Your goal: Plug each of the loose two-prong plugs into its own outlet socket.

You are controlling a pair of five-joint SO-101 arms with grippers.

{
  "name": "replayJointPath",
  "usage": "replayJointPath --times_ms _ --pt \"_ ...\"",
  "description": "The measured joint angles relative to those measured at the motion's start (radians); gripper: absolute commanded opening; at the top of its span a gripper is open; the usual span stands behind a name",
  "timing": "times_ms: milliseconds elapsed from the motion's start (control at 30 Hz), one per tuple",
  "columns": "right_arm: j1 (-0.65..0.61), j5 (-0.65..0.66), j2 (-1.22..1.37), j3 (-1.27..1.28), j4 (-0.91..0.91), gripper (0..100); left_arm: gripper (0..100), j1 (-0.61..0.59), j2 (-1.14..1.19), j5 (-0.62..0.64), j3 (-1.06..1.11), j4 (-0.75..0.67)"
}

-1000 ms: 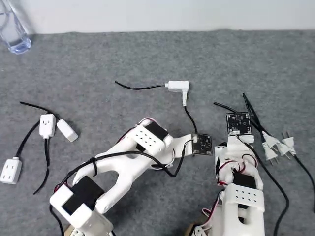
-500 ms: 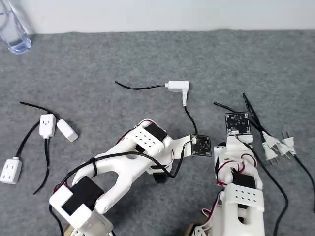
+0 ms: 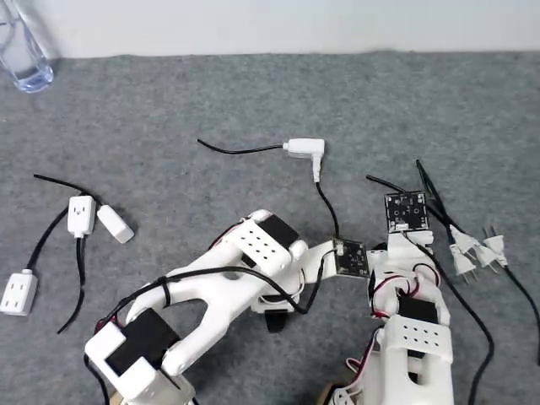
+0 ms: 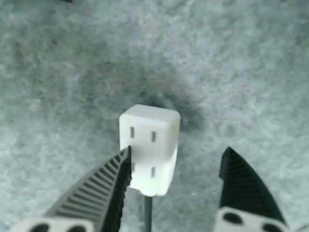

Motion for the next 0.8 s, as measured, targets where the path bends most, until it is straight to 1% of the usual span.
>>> replayJointPath --times_ms 100,400,600,733,800 --pt "0.0 0.0 0.0 0.0 0.0 18.9 22 0.011 0.0 0.009 0.0 0.008" --pt "0.005 0.002 0.0 0.0 0.0 19.0 22 0.011 0.0 0.008 -0.026 0.02" --pt "0.006 0.002 -0.002 -0.002 -0.003 19.0 22 0.009 0.002 0.005 -0.117 0.1" --pt "0.006 0.002 -0.002 -0.002 -0.005 19.0 22 0.009 0.002 0.008 -0.123 0.124" --pt "0.006 0.002 -0.002 0.0 -0.005 19.0 22 0.009 0.002 -0.011 -0.103 0.124"
